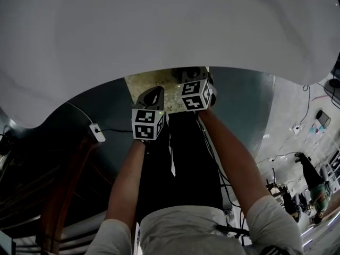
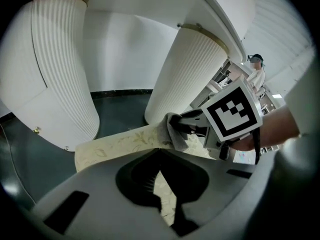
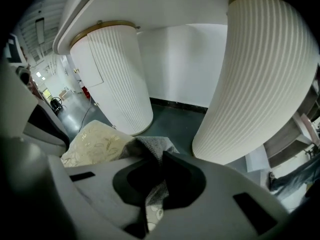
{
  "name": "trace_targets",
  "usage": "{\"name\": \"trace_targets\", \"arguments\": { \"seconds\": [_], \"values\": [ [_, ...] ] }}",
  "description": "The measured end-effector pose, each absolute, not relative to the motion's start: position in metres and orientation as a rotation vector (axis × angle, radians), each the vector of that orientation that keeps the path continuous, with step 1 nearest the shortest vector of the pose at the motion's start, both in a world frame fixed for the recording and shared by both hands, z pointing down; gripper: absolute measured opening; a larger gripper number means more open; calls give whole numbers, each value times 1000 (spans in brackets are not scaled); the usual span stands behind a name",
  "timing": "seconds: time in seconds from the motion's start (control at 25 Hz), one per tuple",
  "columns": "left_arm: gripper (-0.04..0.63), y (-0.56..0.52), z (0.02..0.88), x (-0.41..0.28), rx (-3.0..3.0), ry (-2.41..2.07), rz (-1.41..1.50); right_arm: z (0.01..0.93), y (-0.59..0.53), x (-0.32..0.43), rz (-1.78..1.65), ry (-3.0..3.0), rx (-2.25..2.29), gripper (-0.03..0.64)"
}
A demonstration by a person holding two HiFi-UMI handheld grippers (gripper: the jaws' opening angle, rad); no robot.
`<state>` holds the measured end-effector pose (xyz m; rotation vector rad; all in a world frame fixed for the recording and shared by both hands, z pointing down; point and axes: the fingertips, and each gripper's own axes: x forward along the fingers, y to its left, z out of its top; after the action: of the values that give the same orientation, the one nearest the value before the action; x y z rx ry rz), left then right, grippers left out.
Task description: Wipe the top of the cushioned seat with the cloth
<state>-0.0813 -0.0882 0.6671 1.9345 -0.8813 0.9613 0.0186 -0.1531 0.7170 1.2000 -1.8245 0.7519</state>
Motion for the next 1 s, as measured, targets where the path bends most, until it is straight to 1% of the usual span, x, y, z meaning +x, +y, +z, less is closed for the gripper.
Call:
{"name": "trace_targets", "arguments": {
  "seconds": [0.16,0.76,1.0],
  "values": [
    [14,-91,668,-58,1948,-852,982,719,-153,38,807,-1818,1234,14],
    [15,-85,667,-13,2006,-759,1039,725,-142,84,845,-1794,1277,14],
    [14,-81,672,-8,2034,-753,1026,731,-126,99,865,-1756,1338,14]
  ]
}}
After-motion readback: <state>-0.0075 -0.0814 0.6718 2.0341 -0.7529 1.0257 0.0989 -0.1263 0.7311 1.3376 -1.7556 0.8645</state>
